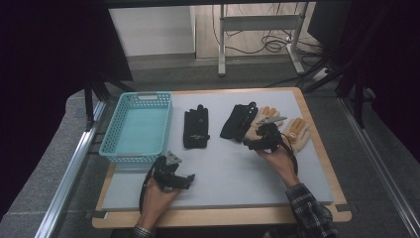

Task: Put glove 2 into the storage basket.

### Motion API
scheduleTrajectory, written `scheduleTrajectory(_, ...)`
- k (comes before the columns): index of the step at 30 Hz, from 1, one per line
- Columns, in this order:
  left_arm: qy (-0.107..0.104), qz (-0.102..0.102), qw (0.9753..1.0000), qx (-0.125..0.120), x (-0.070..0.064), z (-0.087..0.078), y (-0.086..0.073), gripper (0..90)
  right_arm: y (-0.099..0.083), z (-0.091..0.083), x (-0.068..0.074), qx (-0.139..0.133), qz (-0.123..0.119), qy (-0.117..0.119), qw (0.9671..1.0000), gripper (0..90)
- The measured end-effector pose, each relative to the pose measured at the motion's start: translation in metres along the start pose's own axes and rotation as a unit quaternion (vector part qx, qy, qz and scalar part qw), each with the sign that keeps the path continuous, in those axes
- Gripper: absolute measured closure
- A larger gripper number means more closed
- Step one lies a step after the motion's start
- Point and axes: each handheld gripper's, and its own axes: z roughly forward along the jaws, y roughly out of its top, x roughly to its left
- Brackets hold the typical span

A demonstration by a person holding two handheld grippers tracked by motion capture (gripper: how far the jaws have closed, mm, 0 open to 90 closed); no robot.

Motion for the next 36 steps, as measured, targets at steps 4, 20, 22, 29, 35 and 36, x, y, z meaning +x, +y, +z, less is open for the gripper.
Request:
scheduleTrajectory(4, 0.0, 0.0, 1.0, 0.0, 0.0, 0.0, 0.0, 2.2, 0.013, 0.012, -0.007, -0.002, 0.004, -0.012, 0.9999, 26.1)
scheduleTrajectory(20, -0.001, -0.001, 1.0, -0.001, 0.0, 0.0, 0.0, 2.2, 0.043, 0.063, -0.027, 0.018, 0.005, -0.043, 0.9989, 31.5)
scheduleTrajectory(22, -0.001, -0.001, 1.0, -0.001, 0.0, 0.0, 0.0, 2.2, 0.044, 0.069, -0.029, 0.023, 0.005, -0.049, 0.9985, 28.2)
scheduleTrajectory(29, -0.001, -0.001, 1.0, -0.001, 0.0, 0.0, 0.0, 2.2, 0.042, 0.085, -0.031, 0.035, 0.015, -0.055, 0.9978, 23.2)
scheduleTrajectory(35, -0.001, 0.0, 1.0, -0.001, 0.0, 0.0, 0.0, 2.2, 0.04, 0.086, -0.033, 0.033, 0.04, -0.044, 0.9977, 43.2)
scheduleTrajectory(36, -0.001, 0.0, 1.0, -0.001, 0.0, 0.0, 0.0, 2.1, 0.04, 0.085, -0.032, 0.033, 0.041, -0.042, 0.9977, 50.3)
